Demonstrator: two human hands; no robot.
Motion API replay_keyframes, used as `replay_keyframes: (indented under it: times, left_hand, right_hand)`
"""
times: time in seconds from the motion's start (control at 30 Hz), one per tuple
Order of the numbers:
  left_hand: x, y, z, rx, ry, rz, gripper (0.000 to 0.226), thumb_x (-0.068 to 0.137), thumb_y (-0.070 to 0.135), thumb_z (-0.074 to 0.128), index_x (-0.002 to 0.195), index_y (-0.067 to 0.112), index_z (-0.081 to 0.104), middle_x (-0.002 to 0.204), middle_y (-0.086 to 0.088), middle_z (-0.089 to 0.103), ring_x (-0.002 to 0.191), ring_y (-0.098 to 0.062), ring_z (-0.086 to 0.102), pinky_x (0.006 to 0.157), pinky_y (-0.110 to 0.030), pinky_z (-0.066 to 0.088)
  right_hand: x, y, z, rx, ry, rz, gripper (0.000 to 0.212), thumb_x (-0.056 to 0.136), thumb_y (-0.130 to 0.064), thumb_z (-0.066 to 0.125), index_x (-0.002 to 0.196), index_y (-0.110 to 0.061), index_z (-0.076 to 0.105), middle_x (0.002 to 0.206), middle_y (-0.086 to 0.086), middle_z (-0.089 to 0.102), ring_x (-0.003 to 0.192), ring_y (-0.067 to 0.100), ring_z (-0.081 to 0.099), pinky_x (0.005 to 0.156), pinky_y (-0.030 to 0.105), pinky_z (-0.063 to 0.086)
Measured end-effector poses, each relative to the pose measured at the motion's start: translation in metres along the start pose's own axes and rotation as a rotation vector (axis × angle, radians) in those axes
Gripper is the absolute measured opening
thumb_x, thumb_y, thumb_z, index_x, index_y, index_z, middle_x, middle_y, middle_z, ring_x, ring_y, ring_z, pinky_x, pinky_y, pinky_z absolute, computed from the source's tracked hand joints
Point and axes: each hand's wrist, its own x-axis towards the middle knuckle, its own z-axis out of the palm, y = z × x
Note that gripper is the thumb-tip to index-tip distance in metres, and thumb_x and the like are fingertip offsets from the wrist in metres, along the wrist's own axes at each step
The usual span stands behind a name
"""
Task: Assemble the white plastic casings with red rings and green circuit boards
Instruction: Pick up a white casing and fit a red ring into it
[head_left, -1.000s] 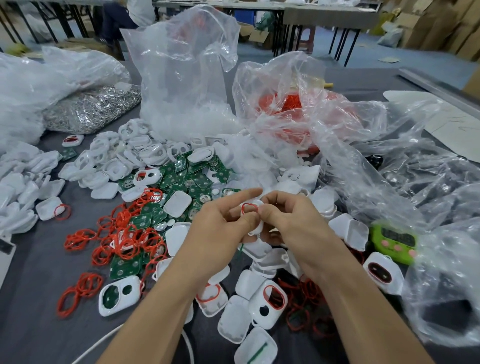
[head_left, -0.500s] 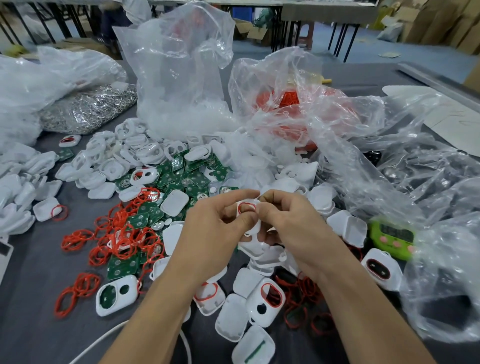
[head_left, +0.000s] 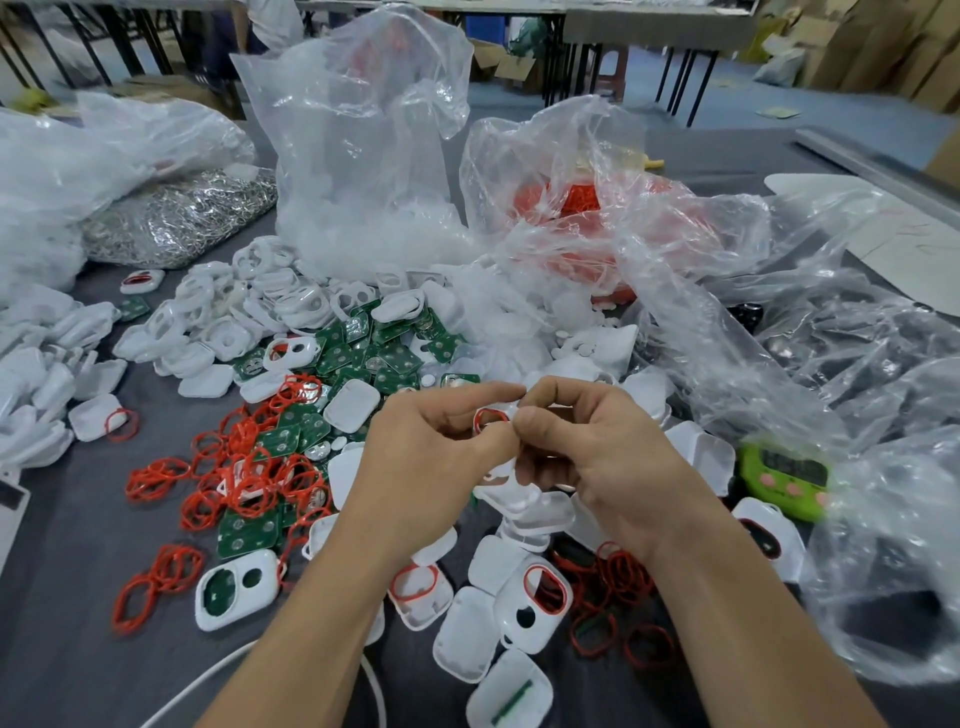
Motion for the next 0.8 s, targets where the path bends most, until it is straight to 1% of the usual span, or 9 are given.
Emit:
replay_keyframes:
  times: [0.1,0.2,0.37,0.57,0.67,0.73,0.77,0.8]
  left_hand:
    - [-0.0001,0.0005,0.001,0.003,-0.002,-0.02,0.034,0.066,0.033,0.066,0.095,0.04,0.082,0.052,0.003,0.046,0.054,-0.015,0.034,0.053,-0.026,0.034]
    - [0.0002,0.0002,0.0017,0.026,0.002,-0.029,0.038,0.063,0.04,0.063,0.096,0.043,0.081,0.054,0.0,0.049,0.057,-0.016,0.038,0.057,-0.031,0.039]
    - [0.0003,-0.0011,0.0037,0.026,0.008,-0.037,0.04,0.063,0.039,0.063,0.098,0.044,0.081,0.055,0.0,0.047,0.058,-0.017,0.037,0.058,-0.033,0.037]
    - [-0.0007,0.0012,0.0047,0.019,-0.007,-0.046,0.039,0.066,0.038,0.064,0.101,0.044,0.08,0.056,-0.002,0.043,0.061,-0.021,0.035,0.06,-0.035,0.035]
    - [-0.0001,0.0009,0.0039,-0.007,-0.025,-0.072,0.039,0.067,0.034,0.065,0.102,0.042,0.081,0.058,-0.01,0.042,0.064,-0.022,0.037,0.063,-0.037,0.041]
    - [0.0003,0.0015,0.0031,-0.012,-0.033,-0.078,0.04,0.066,0.034,0.065,0.102,0.041,0.081,0.064,-0.024,0.039,0.065,-0.023,0.038,0.065,-0.041,0.051]
    - [0.0005,0.002,0.0029,-0.018,-0.037,-0.083,0.04,0.066,0.034,0.066,0.102,0.041,0.081,0.067,-0.029,0.04,0.067,-0.024,0.041,0.07,-0.047,0.057]
    - [0.0005,0.0026,0.0027,-0.028,-0.042,-0.09,0.04,0.066,0.033,0.066,0.103,0.041,0.081,0.069,-0.033,0.042,0.068,-0.025,0.044,0.076,-0.057,0.059]
  right_hand:
    - [-0.0002,-0.0004,0.0007,-0.034,0.001,-0.013,0.026,0.098,-0.001,0.062,0.073,-0.011,0.065,0.061,0.012,0.062,0.055,0.021,0.056,0.051,0.023,0.044]
    - [-0.0005,0.0001,0.002,-0.064,-0.001,-0.017,0.025,0.1,-0.001,0.059,0.076,-0.01,0.063,0.061,0.006,0.061,0.055,0.017,0.055,0.053,0.023,0.044]
    - [-0.001,0.0007,0.0042,-0.098,0.01,-0.011,0.026,0.102,0.0,0.056,0.078,-0.009,0.061,0.06,0.0,0.059,0.055,0.014,0.054,0.052,0.021,0.042]
    - [-0.0009,0.0015,0.0052,-0.11,0.022,-0.009,0.027,0.102,-0.001,0.055,0.078,-0.01,0.061,0.06,0.001,0.06,0.056,0.015,0.053,0.052,0.021,0.043]
    - [-0.001,0.0015,0.0039,-0.12,0.018,-0.016,0.026,0.102,-0.001,0.055,0.078,-0.01,0.061,0.059,0.0,0.06,0.056,0.015,0.053,0.05,0.02,0.043]
    - [-0.001,0.0014,0.0032,-0.119,0.011,-0.024,0.025,0.102,-0.001,0.055,0.079,-0.009,0.061,0.059,0.0,0.06,0.056,0.015,0.053,0.05,0.019,0.042]
    - [-0.0009,0.0013,0.0031,-0.114,0.006,-0.027,0.025,0.102,-0.001,0.055,0.08,-0.009,0.061,0.059,0.0,0.06,0.057,0.015,0.053,0.051,0.019,0.043]
    - [-0.0009,0.0014,0.0032,-0.11,0.001,-0.03,0.024,0.102,-0.001,0.055,0.08,-0.008,0.061,0.06,0.0,0.06,0.057,0.014,0.053,0.051,0.019,0.043]
